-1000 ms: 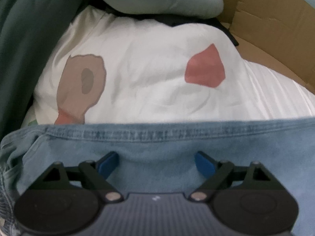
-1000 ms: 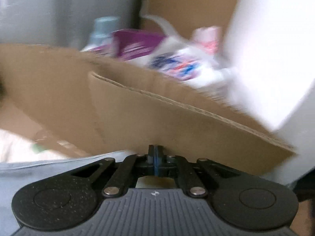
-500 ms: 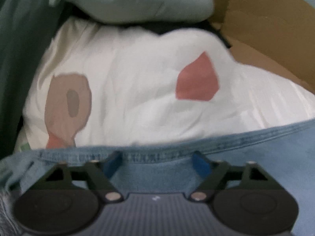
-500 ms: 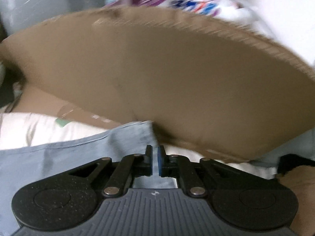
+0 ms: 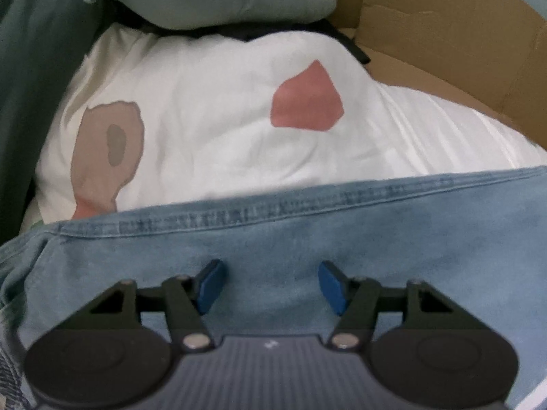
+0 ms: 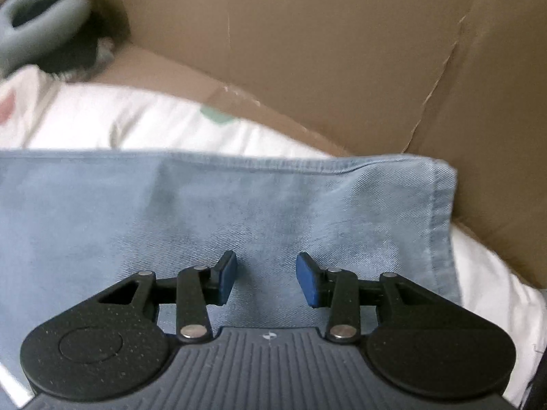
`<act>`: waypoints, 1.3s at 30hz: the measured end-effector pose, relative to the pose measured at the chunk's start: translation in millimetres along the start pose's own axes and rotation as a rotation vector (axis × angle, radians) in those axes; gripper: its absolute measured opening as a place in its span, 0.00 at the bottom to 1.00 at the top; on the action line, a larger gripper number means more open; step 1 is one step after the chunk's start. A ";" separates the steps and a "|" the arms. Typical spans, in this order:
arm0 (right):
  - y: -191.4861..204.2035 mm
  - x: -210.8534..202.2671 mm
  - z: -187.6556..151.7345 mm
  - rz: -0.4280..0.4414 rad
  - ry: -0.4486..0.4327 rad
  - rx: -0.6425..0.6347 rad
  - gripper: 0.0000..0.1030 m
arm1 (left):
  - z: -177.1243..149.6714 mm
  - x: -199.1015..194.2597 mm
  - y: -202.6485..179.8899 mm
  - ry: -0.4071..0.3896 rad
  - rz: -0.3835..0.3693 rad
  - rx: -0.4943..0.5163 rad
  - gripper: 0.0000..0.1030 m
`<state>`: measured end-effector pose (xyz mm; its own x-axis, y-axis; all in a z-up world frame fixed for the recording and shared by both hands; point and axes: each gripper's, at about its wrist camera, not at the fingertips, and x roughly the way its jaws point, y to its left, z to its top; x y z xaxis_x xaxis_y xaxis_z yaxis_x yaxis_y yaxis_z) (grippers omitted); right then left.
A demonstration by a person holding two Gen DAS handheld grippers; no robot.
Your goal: Fold clothes
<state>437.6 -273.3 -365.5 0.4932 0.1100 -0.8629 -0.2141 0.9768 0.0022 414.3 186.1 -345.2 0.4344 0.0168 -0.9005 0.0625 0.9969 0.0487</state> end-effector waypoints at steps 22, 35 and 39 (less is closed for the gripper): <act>-47.6 8.1 43.1 -0.088 -0.086 0.195 0.27 | 32.5 7.1 -11.5 -0.016 0.070 -0.078 0.75; -61.2 2.7 13.8 -0.141 -0.070 0.066 0.25 | 18.3 -10.9 -43.4 -0.037 -0.060 0.006 0.60; -77.8 4.3 20.8 -0.236 -0.059 0.166 0.22 | 12.1 -9.5 -52.3 -0.037 -0.072 0.034 0.60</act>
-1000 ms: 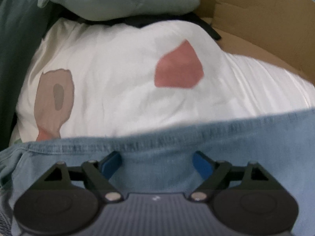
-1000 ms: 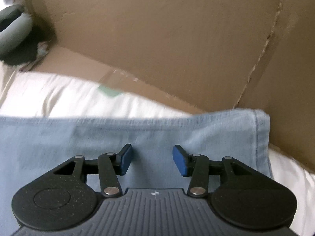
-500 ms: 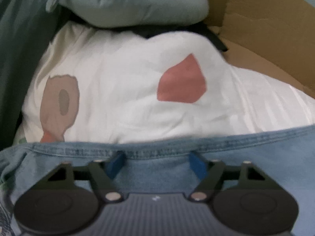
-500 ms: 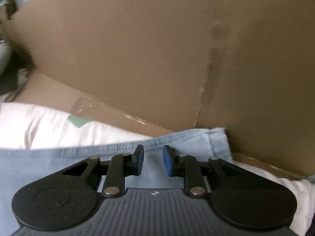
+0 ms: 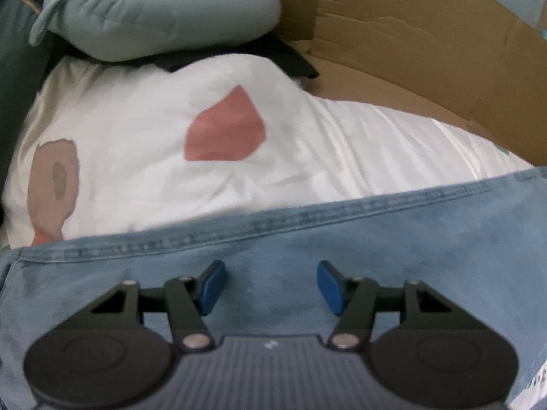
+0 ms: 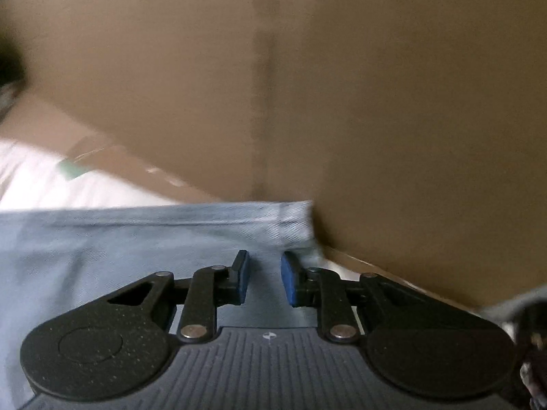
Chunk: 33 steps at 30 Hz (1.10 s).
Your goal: Fold clothes
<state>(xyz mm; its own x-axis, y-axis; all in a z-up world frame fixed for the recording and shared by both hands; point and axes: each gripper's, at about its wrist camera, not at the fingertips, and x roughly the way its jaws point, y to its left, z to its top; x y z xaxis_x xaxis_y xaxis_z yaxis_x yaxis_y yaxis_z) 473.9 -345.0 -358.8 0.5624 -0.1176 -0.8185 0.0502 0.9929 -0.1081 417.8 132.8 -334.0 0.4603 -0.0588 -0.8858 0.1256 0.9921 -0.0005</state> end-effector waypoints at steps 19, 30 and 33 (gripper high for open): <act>113.6 -81.0 -26.9 0.373 -0.042 -0.203 0.42 | -84.4 -78.0 94.7 -0.060 0.054 -0.106 0.62; 207.2 -86.6 -80.5 0.350 -0.023 -0.345 0.48 | -94.0 -25.6 90.0 -0.038 0.117 -0.096 0.67; 215.0 -75.2 -69.0 0.346 -0.039 -0.332 0.54 | -78.2 -12.3 87.6 -0.055 0.127 -0.094 0.66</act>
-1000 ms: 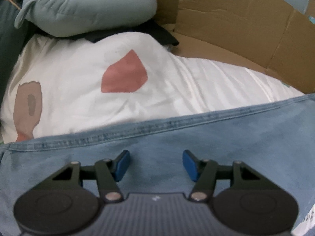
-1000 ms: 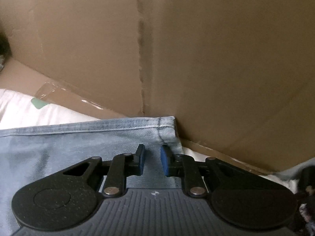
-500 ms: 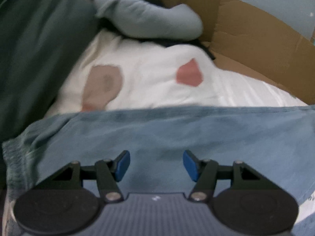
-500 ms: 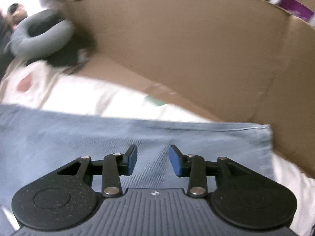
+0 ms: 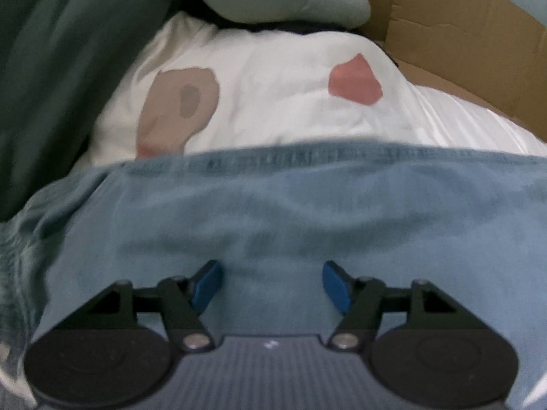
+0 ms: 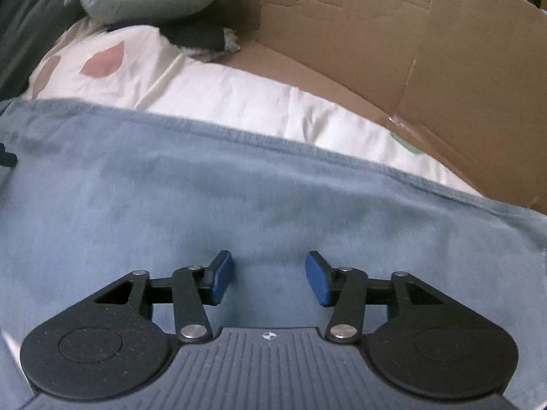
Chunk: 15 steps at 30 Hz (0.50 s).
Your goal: Fold clothes
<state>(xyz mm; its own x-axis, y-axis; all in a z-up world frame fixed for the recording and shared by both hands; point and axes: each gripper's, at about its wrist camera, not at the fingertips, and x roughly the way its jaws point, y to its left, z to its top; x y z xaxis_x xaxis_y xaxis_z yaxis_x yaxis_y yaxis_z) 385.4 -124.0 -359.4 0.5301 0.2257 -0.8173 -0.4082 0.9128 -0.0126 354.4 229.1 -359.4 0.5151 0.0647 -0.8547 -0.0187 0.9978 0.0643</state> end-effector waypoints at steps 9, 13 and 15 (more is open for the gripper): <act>-2.6 44.9 56.3 -0.061 0.008 0.034 0.57 | 26.5 21.8 -1.5 -0.003 -0.021 0.067 0.74; -1.2 55.3 73.6 -0.092 0.036 0.051 0.57 | 37.0 27.1 -0.2 0.002 -0.026 0.070 0.79; 3.2 55.1 80.7 -0.116 0.058 0.045 0.56 | 43.4 29.7 4.3 -0.001 -0.034 0.019 0.81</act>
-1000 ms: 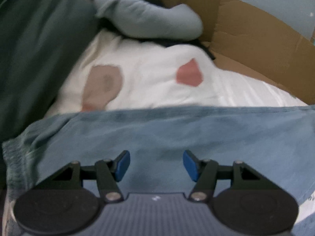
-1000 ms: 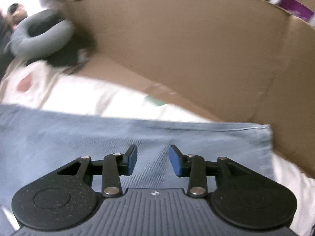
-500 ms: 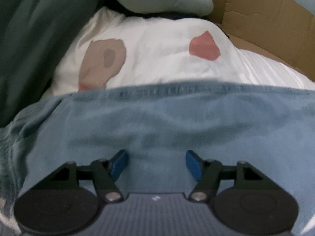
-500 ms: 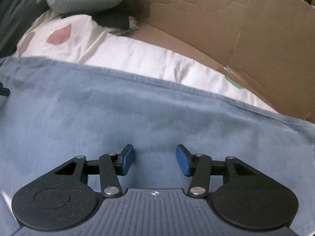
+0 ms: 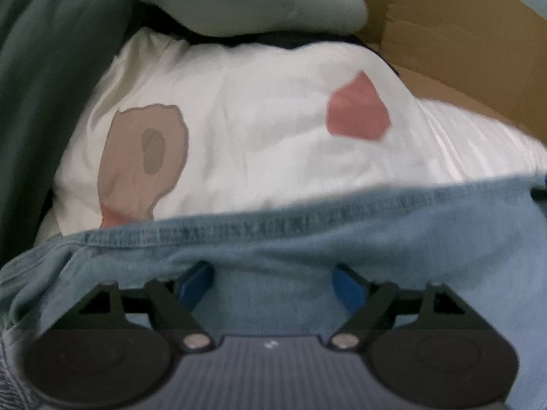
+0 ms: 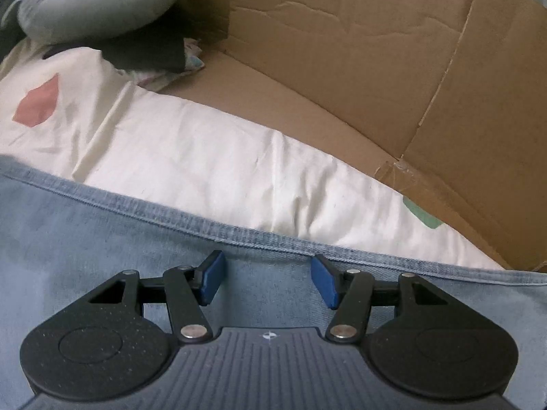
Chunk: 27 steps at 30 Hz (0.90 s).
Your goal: Fold clothes
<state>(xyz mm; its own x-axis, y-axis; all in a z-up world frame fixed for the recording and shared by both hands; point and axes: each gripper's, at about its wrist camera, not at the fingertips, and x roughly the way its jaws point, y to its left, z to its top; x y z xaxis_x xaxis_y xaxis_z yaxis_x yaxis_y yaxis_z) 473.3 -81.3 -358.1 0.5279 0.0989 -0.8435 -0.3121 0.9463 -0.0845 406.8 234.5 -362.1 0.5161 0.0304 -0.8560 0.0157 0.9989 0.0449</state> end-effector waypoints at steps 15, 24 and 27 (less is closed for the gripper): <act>94.6 -10.7 48.4 0.427 -0.001 -0.427 0.43 | 23.7 -25.1 6.1 -0.018 0.001 0.245 0.35; 109.1 12.4 62.8 0.439 0.087 -0.501 0.44 | 34.0 -7.8 0.8 0.059 -0.032 0.478 0.21; 107.2 15.9 65.7 0.441 0.119 -0.508 0.45 | 30.6 -7.5 -12.1 0.061 -0.040 0.575 0.26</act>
<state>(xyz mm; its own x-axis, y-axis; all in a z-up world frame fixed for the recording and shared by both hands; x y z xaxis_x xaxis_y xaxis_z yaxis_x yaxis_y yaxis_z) 500.1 41.9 -345.7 0.1848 0.3806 -0.9061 -0.8255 0.5605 0.0670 428.9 221.1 -340.5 0.4557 0.0122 -0.8901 0.5058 0.8193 0.2701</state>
